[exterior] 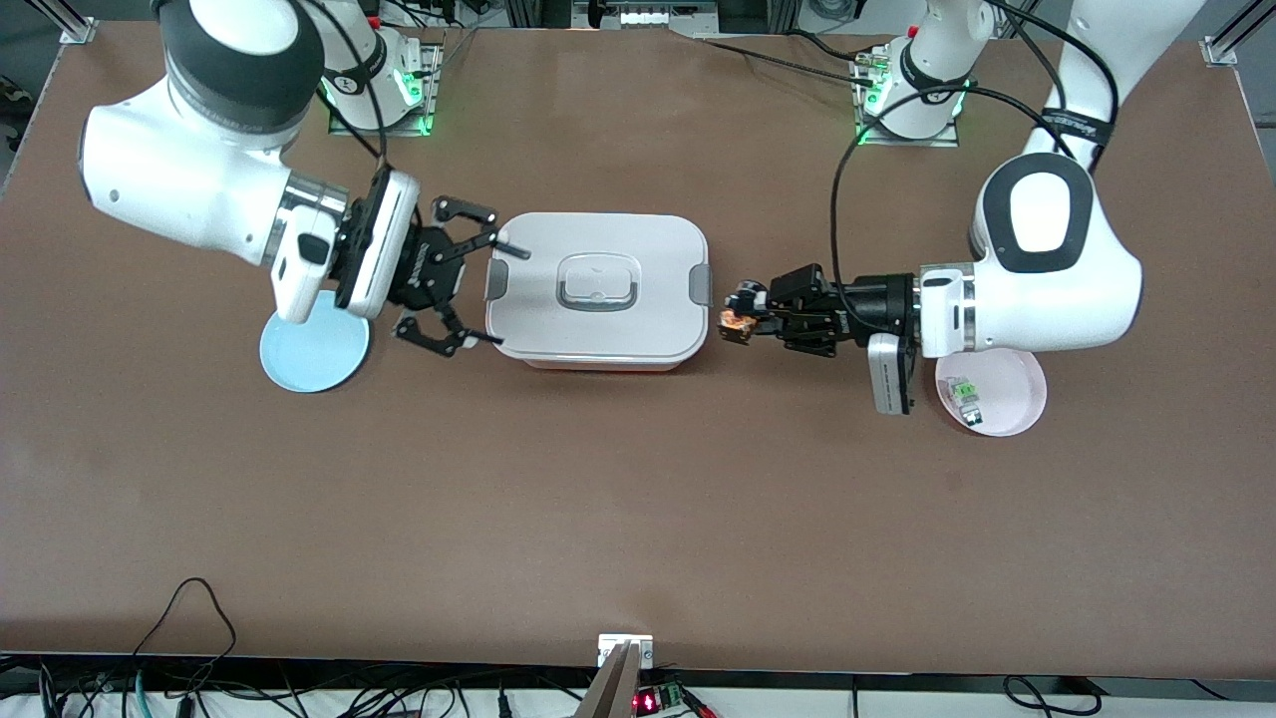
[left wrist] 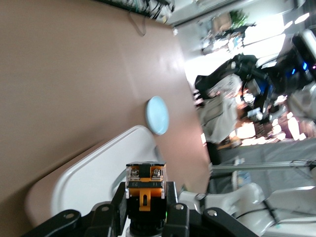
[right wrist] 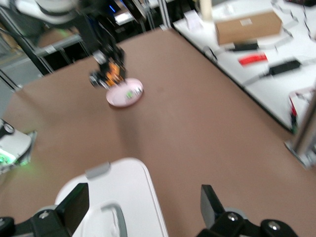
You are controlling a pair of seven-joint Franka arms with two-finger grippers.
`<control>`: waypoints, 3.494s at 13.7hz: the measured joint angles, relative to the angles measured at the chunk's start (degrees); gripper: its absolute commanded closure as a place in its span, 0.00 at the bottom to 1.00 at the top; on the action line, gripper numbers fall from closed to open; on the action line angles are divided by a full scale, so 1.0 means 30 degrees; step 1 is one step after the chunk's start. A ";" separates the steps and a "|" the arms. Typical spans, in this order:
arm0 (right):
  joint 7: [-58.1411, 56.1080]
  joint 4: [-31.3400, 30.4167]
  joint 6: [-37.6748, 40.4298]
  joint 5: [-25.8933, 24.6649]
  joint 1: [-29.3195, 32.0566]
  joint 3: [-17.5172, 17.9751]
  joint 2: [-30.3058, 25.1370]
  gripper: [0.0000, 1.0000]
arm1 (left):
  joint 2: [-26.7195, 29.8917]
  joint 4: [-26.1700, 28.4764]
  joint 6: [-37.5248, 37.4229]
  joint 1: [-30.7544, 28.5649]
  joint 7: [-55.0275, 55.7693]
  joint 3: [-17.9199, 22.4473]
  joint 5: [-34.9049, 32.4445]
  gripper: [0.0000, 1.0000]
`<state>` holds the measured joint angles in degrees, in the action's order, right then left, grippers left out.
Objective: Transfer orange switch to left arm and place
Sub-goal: 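Open the right gripper and withdraw while the left gripper carries the switch, then lower the switch onto the pink plate with the left gripper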
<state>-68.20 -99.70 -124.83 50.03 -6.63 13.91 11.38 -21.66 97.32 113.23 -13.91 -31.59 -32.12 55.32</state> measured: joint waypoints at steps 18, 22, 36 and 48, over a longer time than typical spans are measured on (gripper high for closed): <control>2.3421 0.3446 1.0251 -1.8595 0.0927 -0.2633 0.0018 0.00 | -0.1656 -0.1809 -0.4472 -0.2523 0.5971 0.2092 -2.2733 1.00; 2.3441 0.4479 1.1661 -1.8752 0.2454 -0.3237 -0.0197 0.00 | -0.3028 -0.1769 -0.3131 -0.4554 0.5873 0.2258 -2.3410 1.00; 2.1775 0.0324 1.0239 -1.7057 0.3228 -0.5104 -0.4049 0.00 | -0.5102 -0.0014 0.0990 -0.5330 -0.8064 0.1971 -2.3624 1.00; 2.1858 0.2121 1.2537 -1.6982 0.3186 -0.5155 -0.4717 0.00 | -0.5190 0.1602 0.2454 -0.6257 -1.0661 0.2007 -2.3635 0.00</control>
<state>-2.63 -93.34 -87.22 -0.91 2.93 -1.55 -2.77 -37.23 102.13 120.59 -32.68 -63.57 -26.10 -15.59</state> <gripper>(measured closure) 0.000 0.137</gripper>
